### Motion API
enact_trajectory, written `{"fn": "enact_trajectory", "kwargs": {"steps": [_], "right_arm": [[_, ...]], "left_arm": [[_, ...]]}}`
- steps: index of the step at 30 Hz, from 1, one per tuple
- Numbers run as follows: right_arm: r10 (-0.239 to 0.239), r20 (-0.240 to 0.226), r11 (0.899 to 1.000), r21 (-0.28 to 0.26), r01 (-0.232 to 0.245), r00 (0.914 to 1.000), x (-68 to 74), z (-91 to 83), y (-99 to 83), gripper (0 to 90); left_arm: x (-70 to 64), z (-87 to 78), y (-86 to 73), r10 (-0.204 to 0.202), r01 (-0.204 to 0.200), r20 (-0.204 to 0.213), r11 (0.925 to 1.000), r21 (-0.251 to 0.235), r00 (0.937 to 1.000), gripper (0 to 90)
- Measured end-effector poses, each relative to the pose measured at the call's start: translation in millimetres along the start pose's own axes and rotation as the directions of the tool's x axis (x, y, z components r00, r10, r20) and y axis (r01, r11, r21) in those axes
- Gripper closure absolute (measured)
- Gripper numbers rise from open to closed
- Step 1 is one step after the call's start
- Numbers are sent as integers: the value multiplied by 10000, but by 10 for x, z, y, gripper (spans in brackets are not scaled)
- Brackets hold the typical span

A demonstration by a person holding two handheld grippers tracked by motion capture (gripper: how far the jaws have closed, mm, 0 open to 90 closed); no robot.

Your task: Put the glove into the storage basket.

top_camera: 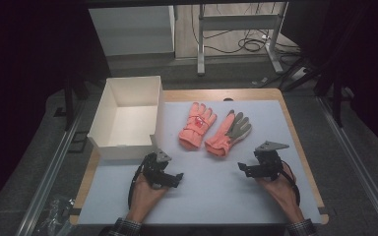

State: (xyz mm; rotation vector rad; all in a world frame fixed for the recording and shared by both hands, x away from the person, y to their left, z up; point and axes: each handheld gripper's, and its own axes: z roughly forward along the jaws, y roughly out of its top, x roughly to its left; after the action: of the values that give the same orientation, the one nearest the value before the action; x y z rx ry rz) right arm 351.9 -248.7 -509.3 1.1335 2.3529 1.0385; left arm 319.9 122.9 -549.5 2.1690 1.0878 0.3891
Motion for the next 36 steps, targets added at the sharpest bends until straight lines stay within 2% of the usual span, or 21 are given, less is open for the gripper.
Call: {"fn": "enact_trajectory", "kwargs": {"steps": [12, 16, 24, 28, 30, 36], "right_arm": [[-100, -169, 9997, -210, 96, 9998, -82, 102, 332, 337], [135, -237, 9992, -364, -144, 9996, -121, 137, 463, 413], [220, 81, 9990, -381, -216, 9997, -221, 263, 703, 520], [273, 226, 9991, -323, -266, 9994, -260, 354, 789, 515], [450, 311, 9985, -310, -440, 9985, -291, 443, 853, 485], [408, 928, 9989, 192, -428, 9949, -353, 657, 887, 419]], "left_arm": [[0, 0, 0, -3, 3, 1, 10000, 2, 10000, 0], [0, 0, 0, -1, 1, 2, 10000, 3, 10000, 0], [0, 0, 0, -1, 1, 5, 10000, 2, 10000, 0], [0, 1, 0, -16, 16, 9, 10000, -12, 10000, 0], [-4, 3, -1, -61, 61, 13, 10000, -50, 10000, 0], [-3, 3, -1, -52, 52, 10, 10000, -47, 10000, 0]]}}
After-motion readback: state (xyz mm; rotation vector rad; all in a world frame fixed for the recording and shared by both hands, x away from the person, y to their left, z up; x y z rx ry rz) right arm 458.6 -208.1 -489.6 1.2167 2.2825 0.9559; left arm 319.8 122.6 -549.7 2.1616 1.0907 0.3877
